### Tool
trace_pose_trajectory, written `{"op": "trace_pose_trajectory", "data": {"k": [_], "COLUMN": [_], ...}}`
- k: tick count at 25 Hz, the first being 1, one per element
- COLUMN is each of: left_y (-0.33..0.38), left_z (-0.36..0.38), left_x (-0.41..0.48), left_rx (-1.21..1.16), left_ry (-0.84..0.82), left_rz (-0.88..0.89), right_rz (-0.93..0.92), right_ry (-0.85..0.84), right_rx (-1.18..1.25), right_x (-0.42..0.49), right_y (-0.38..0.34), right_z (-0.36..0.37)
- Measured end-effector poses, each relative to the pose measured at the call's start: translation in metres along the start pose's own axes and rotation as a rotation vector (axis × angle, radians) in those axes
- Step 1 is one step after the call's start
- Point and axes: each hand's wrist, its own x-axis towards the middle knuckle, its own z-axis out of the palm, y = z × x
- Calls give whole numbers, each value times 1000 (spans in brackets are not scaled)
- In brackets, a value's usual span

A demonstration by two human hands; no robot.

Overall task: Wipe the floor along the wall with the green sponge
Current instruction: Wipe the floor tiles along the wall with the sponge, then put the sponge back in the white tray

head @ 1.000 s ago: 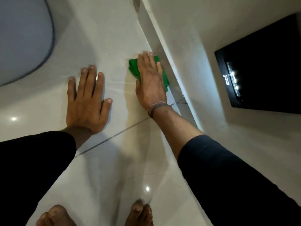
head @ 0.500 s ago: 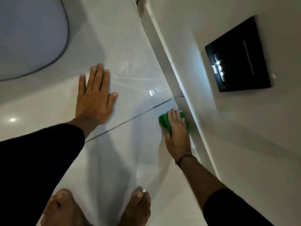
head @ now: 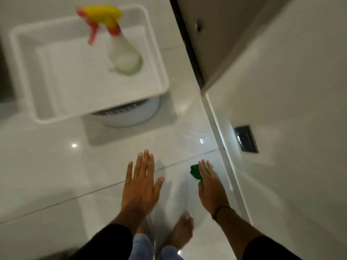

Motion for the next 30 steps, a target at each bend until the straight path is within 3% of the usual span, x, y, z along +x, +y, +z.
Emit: {"op": "trace_pose_trajectory", "data": {"k": [7, 14, 17, 22, 27, 30], "left_y": [-68, -179, -210, -242, -259, -259], "left_z": [-157, -207, -201, -182, -159, -156], "left_x": [33, 132, 165, 198, 203, 201], "left_rx": [28, 109, 137, 142, 166, 152], "left_ry": [168, 152, 141, 151, 201, 210], "left_rz": [-181, -253, -224, -174, -131, -124], "right_rz": [-319, -488, -474, -496, -451, -459], "right_ry": [50, 96, 61, 139, 90, 56], "right_rx": [50, -73, -185, -381, -543, -513], "right_x": [32, 151, 201, 260, 269, 268], "right_y": [-225, -381, -405, -407, -395, -395], "right_z": [-48, -15, 17, 57, 88, 86]}}
